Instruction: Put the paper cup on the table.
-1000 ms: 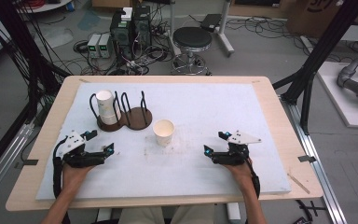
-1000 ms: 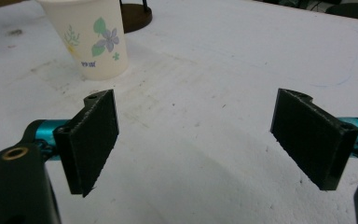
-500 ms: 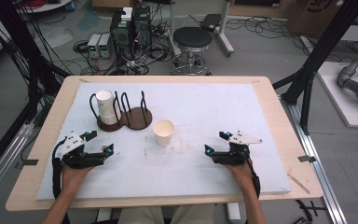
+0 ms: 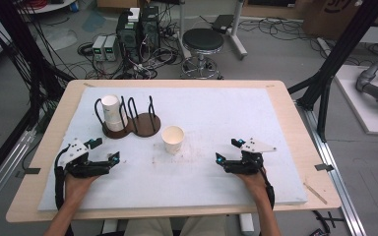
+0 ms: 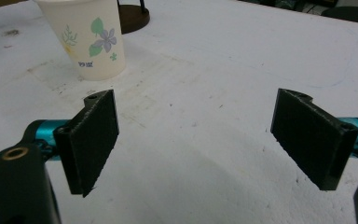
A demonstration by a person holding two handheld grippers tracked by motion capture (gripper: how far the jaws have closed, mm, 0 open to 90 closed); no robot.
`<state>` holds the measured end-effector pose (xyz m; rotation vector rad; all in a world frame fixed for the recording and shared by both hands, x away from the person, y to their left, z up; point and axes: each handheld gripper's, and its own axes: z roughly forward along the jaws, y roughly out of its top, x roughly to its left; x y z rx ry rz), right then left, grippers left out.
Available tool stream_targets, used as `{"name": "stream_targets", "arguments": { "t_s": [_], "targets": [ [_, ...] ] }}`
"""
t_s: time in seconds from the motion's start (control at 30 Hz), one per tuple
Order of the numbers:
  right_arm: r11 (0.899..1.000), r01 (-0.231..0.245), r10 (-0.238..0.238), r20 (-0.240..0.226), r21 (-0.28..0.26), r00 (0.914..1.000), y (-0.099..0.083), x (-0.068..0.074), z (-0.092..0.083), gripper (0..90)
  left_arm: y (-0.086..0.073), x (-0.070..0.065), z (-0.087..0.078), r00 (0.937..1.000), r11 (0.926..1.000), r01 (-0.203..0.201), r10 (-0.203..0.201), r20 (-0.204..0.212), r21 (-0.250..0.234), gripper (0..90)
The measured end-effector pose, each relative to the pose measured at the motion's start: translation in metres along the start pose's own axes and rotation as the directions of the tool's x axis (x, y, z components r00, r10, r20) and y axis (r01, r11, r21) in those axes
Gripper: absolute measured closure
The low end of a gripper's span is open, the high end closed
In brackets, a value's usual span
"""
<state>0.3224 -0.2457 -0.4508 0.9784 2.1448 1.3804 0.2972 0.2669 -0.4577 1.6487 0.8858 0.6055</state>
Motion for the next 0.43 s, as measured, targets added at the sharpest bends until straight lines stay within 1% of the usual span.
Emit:
{"name": "stream_targets", "arguments": {
  "t_s": [0.1, 0.3, 0.43],
  "targets": [
    [1.0, 0.003, -0.003, 0.001, 0.004, 1.0, 0.0, 0.0001, 0.0001, 15.4, 0.0, -0.0002, 0.0002, 1.0, 1.0, -0.002, 0.002, 0.001, -0.002, 10.7],
    [1.0, 0.0, 0.0, 0.003, -0.005, 1.0, -0.0004, -0.0001, -0.0005, 15.4, 0.0001, -0.0006, 0.0001, 1.0, 1.0, -0.009, 0.009, -0.001, 0.003, 10.7],
    [1.0, 0.011, -0.011, 0.004, -0.007, 0.9999, -0.0004, -0.0003, -0.0006, 15.4, 0.0002, -0.0015, 0.0004, 0.9999, 0.9999, -0.015, 0.015, -0.003, 0.006, 10.8]
  ]
}}
